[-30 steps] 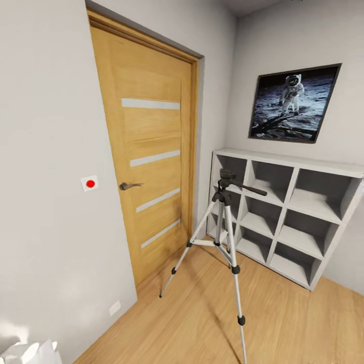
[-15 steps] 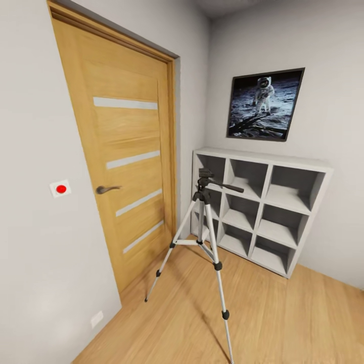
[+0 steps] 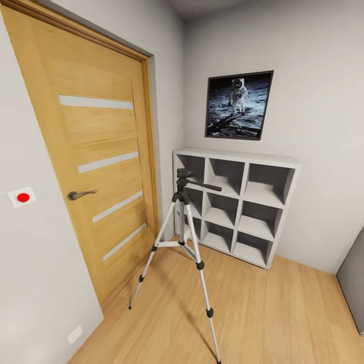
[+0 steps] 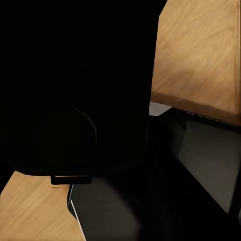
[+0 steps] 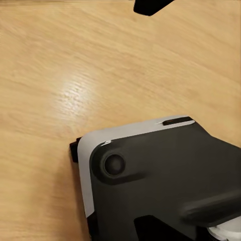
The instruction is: Attach the digital camera to the camera tripod in the bedroom.
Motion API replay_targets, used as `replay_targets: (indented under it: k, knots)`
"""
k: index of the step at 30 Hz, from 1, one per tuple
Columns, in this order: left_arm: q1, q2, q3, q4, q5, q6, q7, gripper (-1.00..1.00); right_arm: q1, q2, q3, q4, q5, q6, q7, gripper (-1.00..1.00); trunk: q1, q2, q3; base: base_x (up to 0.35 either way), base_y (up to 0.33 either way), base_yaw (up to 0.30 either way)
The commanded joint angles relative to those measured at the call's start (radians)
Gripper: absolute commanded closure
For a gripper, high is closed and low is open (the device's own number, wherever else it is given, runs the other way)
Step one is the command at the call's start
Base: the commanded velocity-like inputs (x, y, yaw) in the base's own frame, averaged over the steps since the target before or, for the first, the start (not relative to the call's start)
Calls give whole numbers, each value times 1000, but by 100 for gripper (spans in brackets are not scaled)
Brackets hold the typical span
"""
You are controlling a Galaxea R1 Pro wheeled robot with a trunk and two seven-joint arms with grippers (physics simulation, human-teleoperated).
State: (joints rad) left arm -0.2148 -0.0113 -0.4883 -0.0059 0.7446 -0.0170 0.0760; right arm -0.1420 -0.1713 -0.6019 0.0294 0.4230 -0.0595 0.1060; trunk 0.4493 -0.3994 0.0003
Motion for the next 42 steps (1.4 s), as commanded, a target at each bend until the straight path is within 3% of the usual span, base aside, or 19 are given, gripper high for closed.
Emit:
replay_targets:
  k: [1,28,42]
  knots:
    - [0,0,-9,0,4,-1,3,100,-1,-1,-8,3,8,-5,1,-100,1,-1,0,185,-134,-204]
    - [0,0,-2,-1,12,-1,4,100,-1,-4,-7,3,11,-8,2,-100,1,-1,0,260,-154,-24]
    - [0,3,-3,0,90,-1,3,100,-1,-4,-7,3,11,-9,2,-100,1,-1,0,220,-128,0]
